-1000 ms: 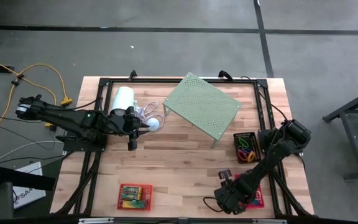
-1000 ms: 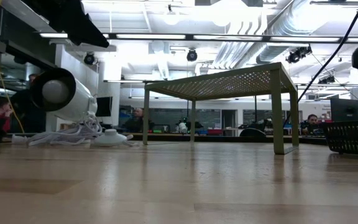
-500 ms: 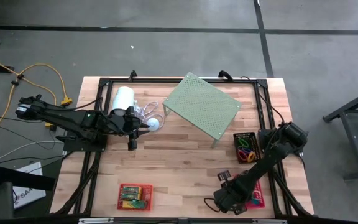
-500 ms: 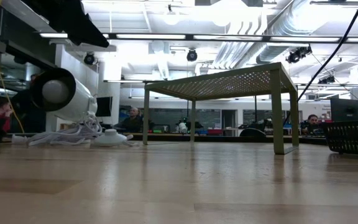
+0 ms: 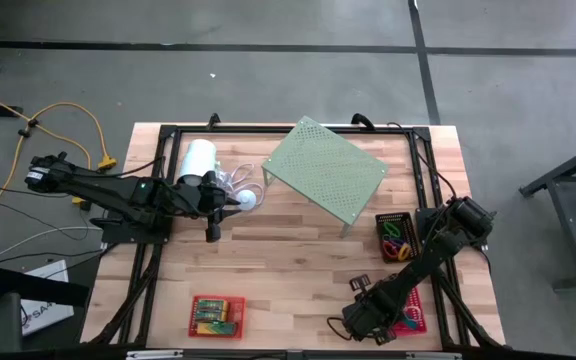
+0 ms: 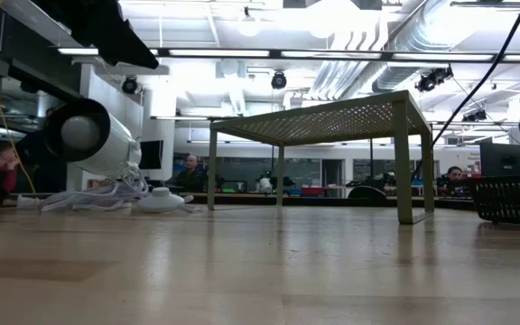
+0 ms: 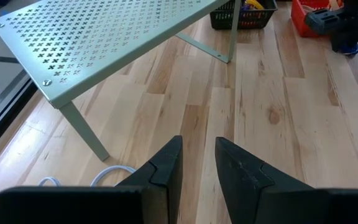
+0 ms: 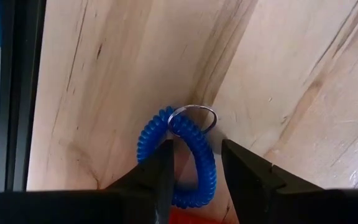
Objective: Pick & Place Office Desk Supplies
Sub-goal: Put the blue spring keychain into the black bin
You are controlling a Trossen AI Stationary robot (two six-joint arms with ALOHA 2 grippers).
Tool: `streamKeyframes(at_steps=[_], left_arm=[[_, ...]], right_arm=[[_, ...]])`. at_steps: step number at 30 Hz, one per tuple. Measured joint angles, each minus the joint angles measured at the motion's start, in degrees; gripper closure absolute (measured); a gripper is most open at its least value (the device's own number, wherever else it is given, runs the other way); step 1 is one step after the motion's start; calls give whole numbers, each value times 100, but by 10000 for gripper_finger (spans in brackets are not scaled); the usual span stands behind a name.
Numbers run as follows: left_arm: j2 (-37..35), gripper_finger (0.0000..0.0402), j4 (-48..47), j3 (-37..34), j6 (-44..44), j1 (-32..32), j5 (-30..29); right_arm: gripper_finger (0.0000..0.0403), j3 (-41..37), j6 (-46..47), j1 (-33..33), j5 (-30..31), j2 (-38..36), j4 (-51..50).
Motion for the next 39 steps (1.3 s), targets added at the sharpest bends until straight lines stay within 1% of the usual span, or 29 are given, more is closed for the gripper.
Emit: streamKeyframes(at_steps=[4,13,19,21,24,28,31,39], left_arm=[[0,313,2,0,-2,1,0],[0,313,4,0,0,-1,0],[0,313,4,0,-2,1,0],[0,313,4,0,-2,1,0],[0,313,5,0,0,-1,0],[-2,313,7,0,-2,-1,0],[-2,313,7,0,-2,1,0],[0,313,11,0,-2,1,0]], right_arm=[[288,-2,7,0,2,6,2],[352,-7,68,-8,44,11,-9],[378,31,214,-58,-3,-69,-96],[381,117,321,-95,-76,-174,-209],[382,277,363,-178,-17,-433,-372],[382,390,365,-274,416,-719,-481],[382,435,364,-298,618,-892,-430],[382,431,363,-339,734,-936,-445]])
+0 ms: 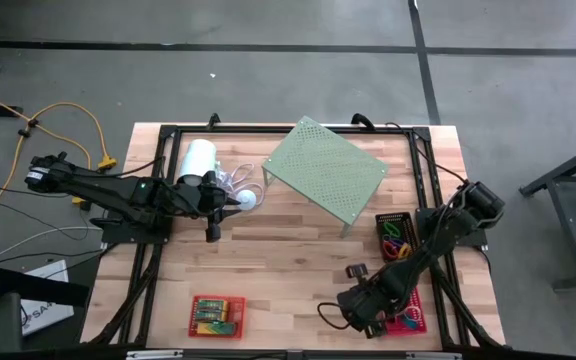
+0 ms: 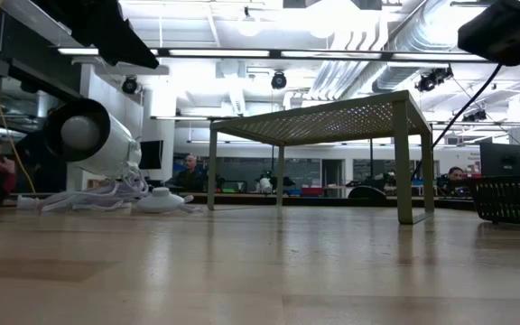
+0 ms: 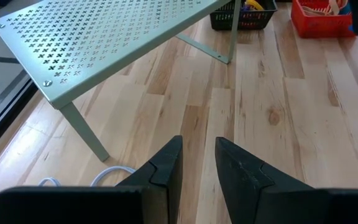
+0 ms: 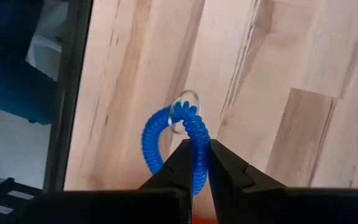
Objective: Pick & Place Office Desk Supplies
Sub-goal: Put the blue spring keychain into the black bin
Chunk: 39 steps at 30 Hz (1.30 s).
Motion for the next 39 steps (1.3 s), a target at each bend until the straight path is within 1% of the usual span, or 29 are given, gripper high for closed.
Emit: streamKeyframes(at_steps=[4,10,15,19,26,28,32,39], left_arm=[[0,313,1,0,0,-1,0],[0,313,8,-2,0,0,0],[0,313,20,-1,1,-1,0],[0,313,19,0,1,0,0],[0,313,20,0,2,-1,0],[0,313,17,0,2,-2,0],[-1,313,19,0,1,-1,0],[0,313,20,-1,1,-1,0]], right_arm=[[382,0,261,-83,-10,-2,-80],[382,0,1015,-293,-16,-33,-815],[382,-2,1420,-490,-4,-176,-1311],[382,-2,1503,-671,78,-333,-1570],[382,-9,1486,-855,626,-619,-2263],[382,-54,1457,-899,685,-716,-2321],[382,-490,1486,-929,677,-1110,-2237],[382,-1729,1942,-935,613,-2195,-1836]])
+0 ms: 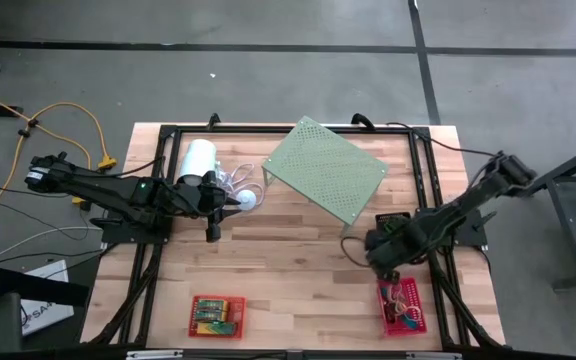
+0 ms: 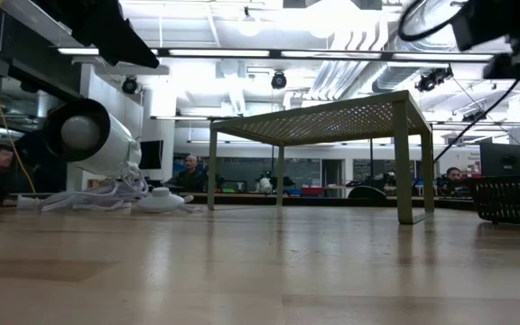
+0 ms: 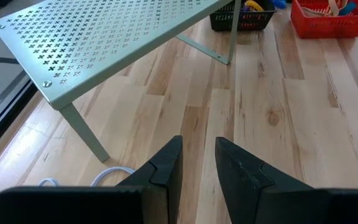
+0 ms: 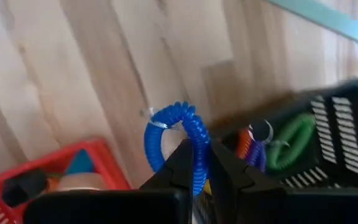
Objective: Pick & Place Office Desk Supplies
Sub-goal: Put the blue spring keychain into the black bin
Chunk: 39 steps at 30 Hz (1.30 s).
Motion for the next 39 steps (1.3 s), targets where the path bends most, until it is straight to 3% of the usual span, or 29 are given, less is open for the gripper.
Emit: streamKeyframes(at_steps=[8,15,26,39], left_arm=[[-1,313,-2,1,1,1,0],[-1,313,1,1,-1,0,0],[0,313,6,1,-1,-1,0],[-2,313,4,1,-1,1,0]], right_arm=[[382,-959,480,0,227,-1396,-132],[382,-1591,784,-139,599,-2121,-219],[382,-2291,868,-744,581,-2229,-57],[367,-2328,737,-938,679,-2235,50]])
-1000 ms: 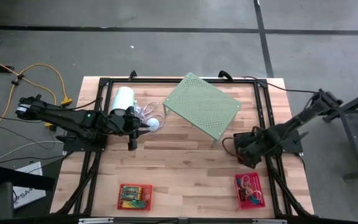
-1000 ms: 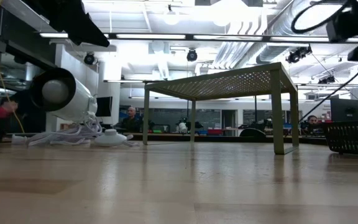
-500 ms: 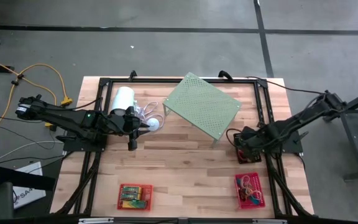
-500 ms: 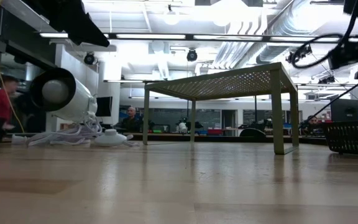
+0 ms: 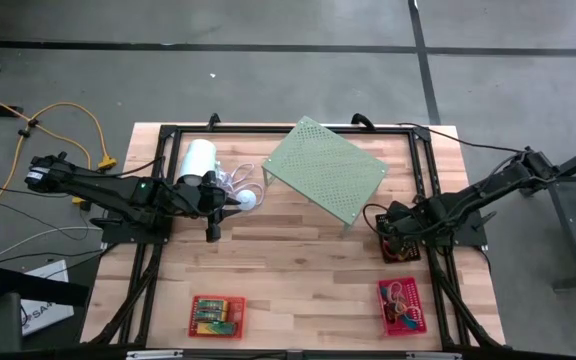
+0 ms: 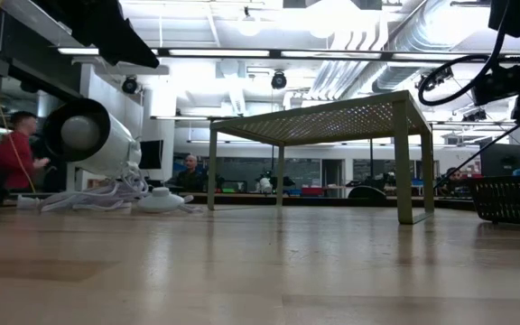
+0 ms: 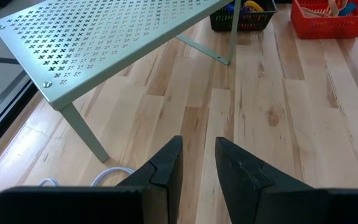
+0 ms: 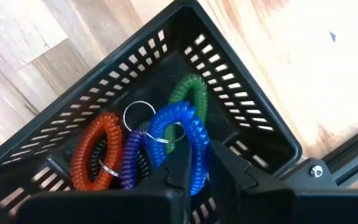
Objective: Pick & Place Office Desk Supplies
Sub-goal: Put the blue spring keychain into the black bin, then put the red bin into the shelf
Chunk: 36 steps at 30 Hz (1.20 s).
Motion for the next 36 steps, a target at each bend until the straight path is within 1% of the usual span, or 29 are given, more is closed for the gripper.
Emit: streamKeyframes(at_steps=[6,11,28,36], left_arm=[[0,313,-2,0,0,0,0],[0,313,-2,-1,2,0,0],[1,313,0,0,1,0,0],[2,313,-1,-1,1,-1,0]], right_arm=[[328,0,0,0,72,0,0],[311,0,-1,0,71,0,28],[307,2,0,0,15,0,173],[307,2,0,0,-236,-3,214]])
